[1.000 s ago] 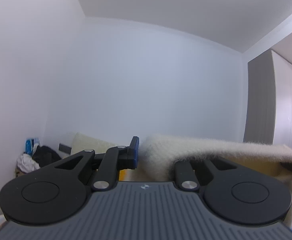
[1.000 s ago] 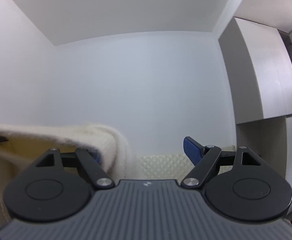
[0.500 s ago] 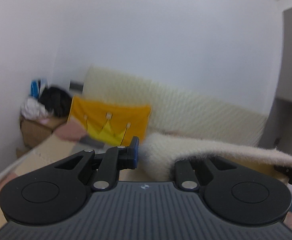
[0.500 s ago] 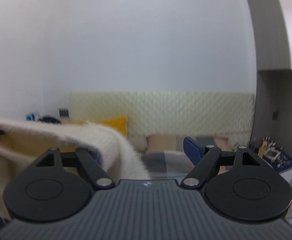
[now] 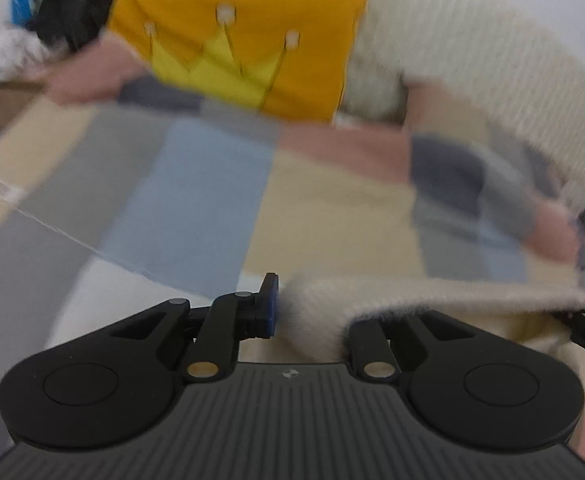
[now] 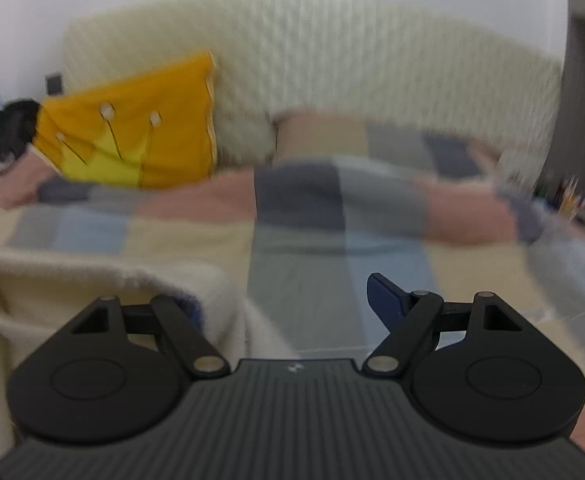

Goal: Fold large clothes
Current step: 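Lower the sweater flat onto the bed and open both tools, then grasp the sleeve nearest the left tool and pull it outward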

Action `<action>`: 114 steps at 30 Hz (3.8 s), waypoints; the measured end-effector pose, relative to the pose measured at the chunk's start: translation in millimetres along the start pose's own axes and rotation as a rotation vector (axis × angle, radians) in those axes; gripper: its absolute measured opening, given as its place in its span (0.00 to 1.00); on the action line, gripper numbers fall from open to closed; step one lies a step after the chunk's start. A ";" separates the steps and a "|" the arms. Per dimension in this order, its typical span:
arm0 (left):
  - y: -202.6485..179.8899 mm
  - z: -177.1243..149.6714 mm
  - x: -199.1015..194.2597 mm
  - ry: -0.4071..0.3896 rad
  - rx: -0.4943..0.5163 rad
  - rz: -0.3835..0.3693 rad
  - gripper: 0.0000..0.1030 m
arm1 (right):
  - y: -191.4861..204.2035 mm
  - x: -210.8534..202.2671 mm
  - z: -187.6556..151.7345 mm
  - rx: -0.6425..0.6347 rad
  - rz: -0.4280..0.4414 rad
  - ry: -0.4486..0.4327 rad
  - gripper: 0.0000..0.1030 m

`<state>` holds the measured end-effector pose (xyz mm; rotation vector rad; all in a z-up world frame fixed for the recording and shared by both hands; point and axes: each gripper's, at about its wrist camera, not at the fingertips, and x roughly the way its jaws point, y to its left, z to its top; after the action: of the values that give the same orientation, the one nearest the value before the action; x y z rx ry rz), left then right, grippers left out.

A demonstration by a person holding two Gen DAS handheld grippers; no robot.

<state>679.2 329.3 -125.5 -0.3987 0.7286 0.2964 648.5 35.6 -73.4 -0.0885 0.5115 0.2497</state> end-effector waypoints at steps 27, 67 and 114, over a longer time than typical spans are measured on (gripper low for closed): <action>-19.8 -24.4 80.2 0.309 0.258 0.103 0.69 | 21.9 107.9 -59.3 -0.101 0.098 0.257 0.88; 2.7 -173.8 -340.0 -0.021 0.207 -0.151 0.88 | 36.3 -266.8 -98.9 0.008 0.191 -0.023 0.88; 186.7 -276.3 -376.9 0.038 -0.182 0.141 0.08 | 16.6 -300.4 -294.2 0.067 0.187 0.135 0.88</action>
<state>176.7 323.6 -97.6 -0.5274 0.7707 0.4911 252.0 -55.6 -180.9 0.0085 0.6626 0.4111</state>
